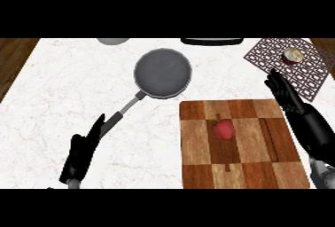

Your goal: Pick the bell pepper from the cutting board and place it in the pan

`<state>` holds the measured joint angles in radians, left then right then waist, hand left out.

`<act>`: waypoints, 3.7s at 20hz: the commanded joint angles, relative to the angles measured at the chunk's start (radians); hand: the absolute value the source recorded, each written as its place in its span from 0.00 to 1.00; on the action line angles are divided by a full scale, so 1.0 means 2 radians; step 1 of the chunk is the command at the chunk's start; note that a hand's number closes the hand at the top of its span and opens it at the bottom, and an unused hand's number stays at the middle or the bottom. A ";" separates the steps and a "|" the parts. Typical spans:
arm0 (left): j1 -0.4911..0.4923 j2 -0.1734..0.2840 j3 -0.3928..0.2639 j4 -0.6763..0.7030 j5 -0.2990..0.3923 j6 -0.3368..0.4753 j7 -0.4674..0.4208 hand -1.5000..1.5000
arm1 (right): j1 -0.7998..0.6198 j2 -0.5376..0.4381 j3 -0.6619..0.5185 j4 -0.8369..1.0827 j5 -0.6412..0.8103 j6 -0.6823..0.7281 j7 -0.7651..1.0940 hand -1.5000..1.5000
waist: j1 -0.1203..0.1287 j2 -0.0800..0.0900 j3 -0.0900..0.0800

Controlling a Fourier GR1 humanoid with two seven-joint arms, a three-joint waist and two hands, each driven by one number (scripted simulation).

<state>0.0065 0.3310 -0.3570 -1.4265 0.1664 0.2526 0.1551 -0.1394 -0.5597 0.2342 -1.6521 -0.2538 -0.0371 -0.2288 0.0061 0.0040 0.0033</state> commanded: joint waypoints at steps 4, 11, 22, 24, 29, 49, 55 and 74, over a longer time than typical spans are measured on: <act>-0.043 0.065 0.068 0.022 -0.020 0.015 0.008 0.50 | -0.096 0.027 0.077 -0.006 -0.012 0.105 0.009 0.00 | 0.028 0.002 -0.002; -0.052 0.101 0.113 0.043 -0.008 0.018 0.028 0.50 | -0.046 0.098 -0.013 0.041 -0.006 -0.039 -0.043 1.00 | 0.000 0.003 0.001; -0.048 0.101 0.145 0.053 -0.016 -0.005 0.028 0.50 | -0.041 -0.004 -0.005 -0.018 0.110 0.048 -0.088 0.00 | -0.006 -0.005 -0.002; -0.059 0.095 0.142 0.069 -0.020 0.000 0.033 0.50 | -0.058 -0.031 0.007 -0.030 0.155 0.038 -0.040 0.00 | -0.009 -0.005 -0.003; -0.047 0.094 0.141 0.058 -0.020 -0.004 0.030 0.50 | -0.093 -0.091 0.049 -0.078 0.252 0.063 0.085 0.00 | 0.000 -0.006 -0.004; -0.084 0.066 0.160 0.083 -0.052 -0.016 0.037 0.50 | -0.166 0.035 0.231 -0.070 0.487 0.250 0.378 0.00 | -0.002 -0.002 -0.002; -0.078 0.075 0.188 0.089 -0.049 -0.053 0.030 0.50 | -0.130 0.041 0.229 -0.059 0.560 0.244 0.353 0.00 | -0.003 -0.002 -0.002; -0.063 0.041 0.232 0.078 -0.090 -0.089 0.033 0.50 | -0.097 0.104 0.149 0.008 0.680 0.257 0.241 0.00 | -0.003 -0.002 -0.002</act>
<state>-0.1284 0.4111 0.0791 -1.2686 -0.0143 0.1122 0.2149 -0.3532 -0.3494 0.5818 -1.6138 1.0758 0.4574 0.2943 0.0014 0.0001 0.0000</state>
